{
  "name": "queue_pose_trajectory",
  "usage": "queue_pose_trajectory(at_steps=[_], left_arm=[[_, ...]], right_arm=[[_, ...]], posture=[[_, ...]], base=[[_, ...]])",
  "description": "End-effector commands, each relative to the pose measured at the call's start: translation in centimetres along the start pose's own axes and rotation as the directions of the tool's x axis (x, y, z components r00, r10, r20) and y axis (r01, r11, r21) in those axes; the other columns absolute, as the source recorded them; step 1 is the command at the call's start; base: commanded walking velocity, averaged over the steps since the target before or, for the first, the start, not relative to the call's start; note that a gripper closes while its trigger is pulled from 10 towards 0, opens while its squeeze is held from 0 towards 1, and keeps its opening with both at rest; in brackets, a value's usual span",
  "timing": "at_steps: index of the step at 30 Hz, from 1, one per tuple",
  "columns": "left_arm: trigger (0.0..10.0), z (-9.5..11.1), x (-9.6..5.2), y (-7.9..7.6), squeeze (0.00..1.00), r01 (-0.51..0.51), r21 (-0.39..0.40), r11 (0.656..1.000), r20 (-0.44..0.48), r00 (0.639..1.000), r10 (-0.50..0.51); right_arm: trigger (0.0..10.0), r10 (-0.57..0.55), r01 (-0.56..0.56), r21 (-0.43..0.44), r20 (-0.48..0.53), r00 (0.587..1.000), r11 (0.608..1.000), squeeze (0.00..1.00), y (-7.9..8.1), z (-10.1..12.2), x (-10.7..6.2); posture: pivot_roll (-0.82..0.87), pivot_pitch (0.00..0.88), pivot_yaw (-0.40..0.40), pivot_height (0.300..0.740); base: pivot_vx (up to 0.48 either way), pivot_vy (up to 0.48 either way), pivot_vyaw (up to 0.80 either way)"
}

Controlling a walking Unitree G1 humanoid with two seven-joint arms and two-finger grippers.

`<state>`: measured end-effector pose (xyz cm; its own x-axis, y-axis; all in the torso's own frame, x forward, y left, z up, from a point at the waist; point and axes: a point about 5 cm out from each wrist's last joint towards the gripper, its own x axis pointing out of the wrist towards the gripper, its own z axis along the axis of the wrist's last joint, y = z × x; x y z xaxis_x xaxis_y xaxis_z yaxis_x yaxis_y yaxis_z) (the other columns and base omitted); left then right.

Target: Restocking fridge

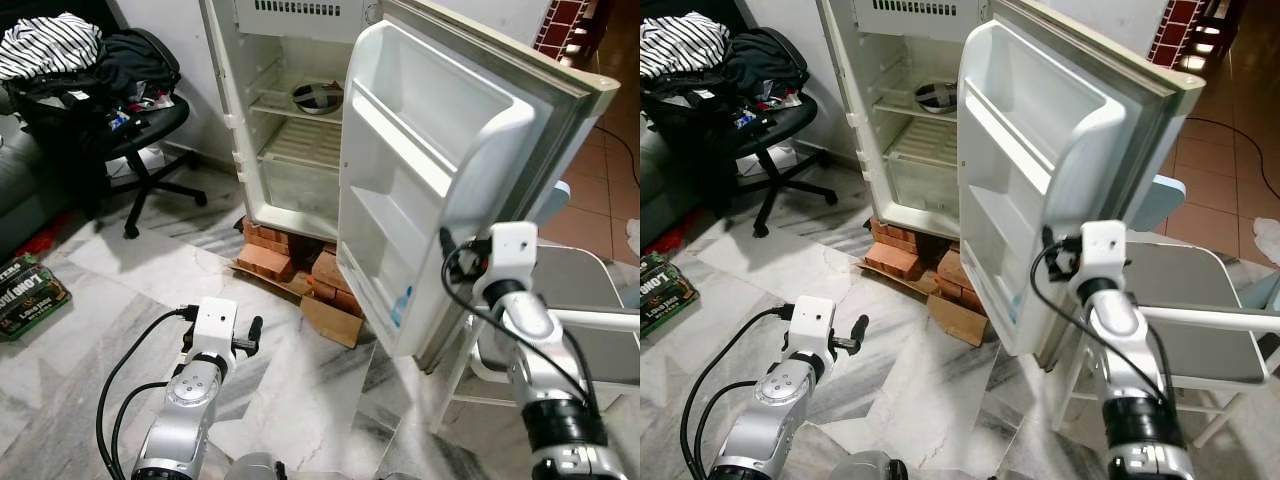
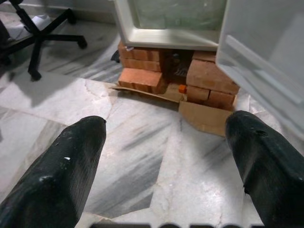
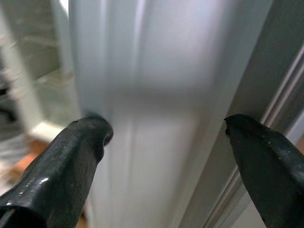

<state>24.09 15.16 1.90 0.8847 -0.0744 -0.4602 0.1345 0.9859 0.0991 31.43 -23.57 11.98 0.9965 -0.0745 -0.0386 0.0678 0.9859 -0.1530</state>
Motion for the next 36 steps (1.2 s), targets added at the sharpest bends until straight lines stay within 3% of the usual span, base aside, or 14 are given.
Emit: queue_pose_trajectory(at_steps=[1, 8, 16, 21, 24, 26, 29, 33, 34, 35, 36], left_arm=[[10.0, -0.1, -0.3, 0.4, 0.0, -0.006, 0.018, 1.0, -0.012, 1.0, 0.006], [10.0, -0.3, -0.5, 0.6, 0.0, -0.003, 0.029, 1.0, -0.026, 1.0, 0.004], [10.0, -0.5, -0.6, 0.8, 0.0, 0.005, 0.042, 0.999, -0.044, 0.999, -0.003], [10.0, -0.6, -0.6, 0.7, 0.0, 0.011, 0.05, 0.999, -0.051, 0.999, -0.009], [10.0, -0.6, -0.5, 0.7, 0.0, 0.015, 0.055, 0.998, -0.056, 0.998, -0.012], [10.0, -0.6, -0.5, 0.7, 0.0, 0.017, 0.057, 0.998, -0.057, 0.998, -0.014], [10.0, -0.6, -0.5, 0.7, 0.0, 0.019, 0.057, 0.998, -0.059, 0.998, -0.016], [10.0, -0.5, -0.4, 0.7, 0.0, 0.019, 0.056, 0.998, -0.057, 0.998, -0.016], [10.0, -0.5, -0.4, 0.7, 0.0, 0.017, 0.055, 0.998, -0.055, 0.998, -0.014], [10.0, -0.5, -0.4, 0.7, 0.0, 0.017, 0.055, 0.998, -0.055, 0.998, -0.014], [10.0, -0.5, -0.4, 0.7, 0.0, 0.016, 0.055, 0.998, -0.054, 0.998, -0.013]], right_arm=[[10.0, -0.015, 0.015, 0.005, 0.029, 0.999, 1.0, 0.0, -0.6, 1.0, 0.2], [10.0, -0.019, 0.018, -0.023, -0.033, 0.999, 1.0, 0.0, -2.5, 0.6, -0.3], [10.0, 0.162, -0.168, -0.002, -0.253, 0.954, 0.986, 0.0, -3.4, -1.8, -1.9], [10.0, 0.096, -0.124, -0.079, -0.287, 0.953, 0.989, 0.0, -5.2, -1.7, -2.0], [10.0, 0.036, -0.072, -0.124, -0.274, 0.961, 0.99, 0.0, -6.4, -0.6, -1.6], [10.0, -0.007, -0.025, -0.128, -0.239, 0.971, 0.991, 0.0, -6.9, 0.2, -1.3], [10.0, -0.021, 0.02, -0.014, -0.067, 0.998, 1.0, 0.0, -6.3, 2.5, -0.3], [10.0, 0.057, -0.071, 0.126, 0.117, 0.992, 0.989, 0.0, -4.3, 5.5, 0.7], [10.0, 0.188, -0.258, 0.292, 0.248, 0.95, 0.921, 0.0, -2.0, 7.7, 0.6], [10.0, 0.188, -0.258, 0.292, 0.248, 0.95, 0.921, 0.0, -2.0, 7.7, 0.6], [10.0, 0.276, -0.376, 0.339, 0.309, 0.91, 0.862, 0.0, -0.8, 8.6, 0.2]], posture=[[0.06, 0.0, 0.034, 0.74], [0.05, 0.0, 0.042, 0.74], [0.03, 0.0, 0.057, 0.74], [0.03, 0.0, 0.06, 0.74], [0.03, 0.0, 0.061, 0.74], [0.03, 0.0, 0.062, 0.74], [0.03, 0.0, 0.062, 0.74], [0.04, 0.0, 0.06, 0.74], [0.04, 0.0, 0.057, 0.74], [0.04, 0.0, 0.057, 0.74], [0.04, 0.0, 0.057, 0.74]], base=[[0.0, 0.0, 0.0], [0.0, 0.0, 0.0], [0.0, 0.0, 0.0], [0.0, 0.0, 0.0], [0.0, 0.0, 0.0], [0.0, 0.0, 0.0], [0.0, 0.0, 0.0], [0.0, 0.0, 0.0], [0.0, 0.0, 0.0], [0.0, 0.0, 0.0], [0.0, 0.0, 0.0]])
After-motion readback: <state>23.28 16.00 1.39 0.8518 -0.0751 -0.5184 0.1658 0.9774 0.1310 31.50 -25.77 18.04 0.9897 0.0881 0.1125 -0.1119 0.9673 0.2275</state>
